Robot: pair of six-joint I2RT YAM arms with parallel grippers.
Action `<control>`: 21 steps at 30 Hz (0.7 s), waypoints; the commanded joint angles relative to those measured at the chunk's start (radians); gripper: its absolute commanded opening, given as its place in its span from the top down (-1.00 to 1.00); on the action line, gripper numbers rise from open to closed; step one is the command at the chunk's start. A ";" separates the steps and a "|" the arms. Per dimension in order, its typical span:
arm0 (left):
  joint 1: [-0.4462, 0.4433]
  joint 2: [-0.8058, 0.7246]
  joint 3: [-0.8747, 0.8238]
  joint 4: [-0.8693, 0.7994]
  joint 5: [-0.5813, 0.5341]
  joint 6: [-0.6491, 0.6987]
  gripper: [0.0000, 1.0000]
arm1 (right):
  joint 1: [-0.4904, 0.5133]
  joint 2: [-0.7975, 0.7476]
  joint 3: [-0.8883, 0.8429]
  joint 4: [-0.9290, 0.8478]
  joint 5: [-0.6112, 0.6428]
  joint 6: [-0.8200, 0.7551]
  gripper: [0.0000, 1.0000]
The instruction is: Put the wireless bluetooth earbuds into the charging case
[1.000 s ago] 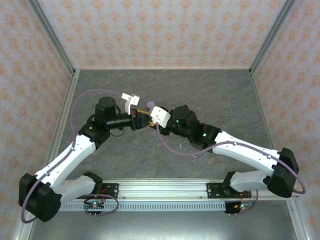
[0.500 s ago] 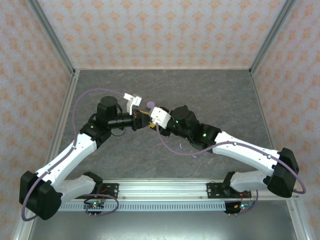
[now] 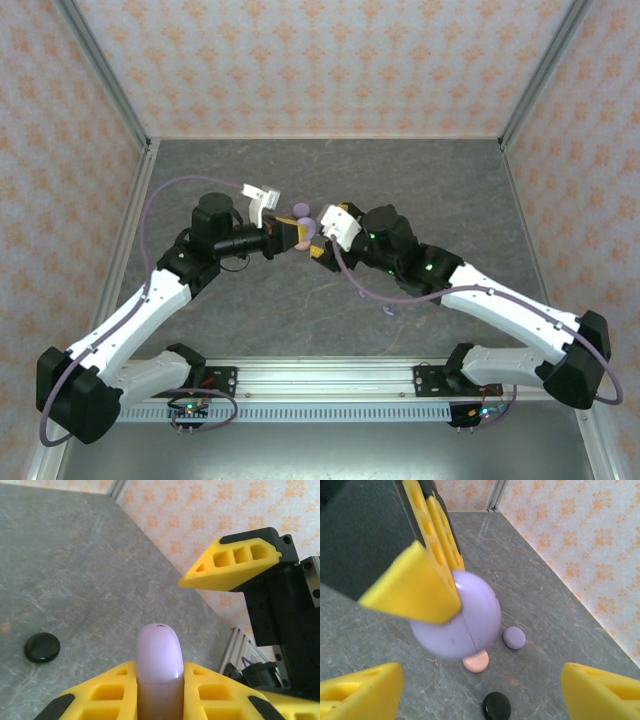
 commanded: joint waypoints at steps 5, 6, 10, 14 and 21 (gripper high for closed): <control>-0.040 -0.103 -0.109 0.239 -0.120 0.038 0.97 | -0.157 -0.131 -0.093 0.078 -0.266 0.261 -0.67; -0.051 -0.115 -0.121 0.261 -0.137 0.047 0.97 | -0.178 -0.139 -0.106 0.114 -0.305 0.302 -0.67; -0.087 -0.156 -0.161 0.347 -0.172 0.078 0.97 | -0.232 -0.137 -0.131 0.258 -0.438 0.463 -0.67; -0.111 -0.179 -0.175 0.381 -0.166 0.108 0.97 | -0.232 -0.095 -0.109 0.309 -0.596 0.498 -0.62; -0.126 -0.220 -0.180 0.390 -0.102 0.162 0.97 | -0.250 -0.045 -0.040 0.215 -0.857 0.376 -0.41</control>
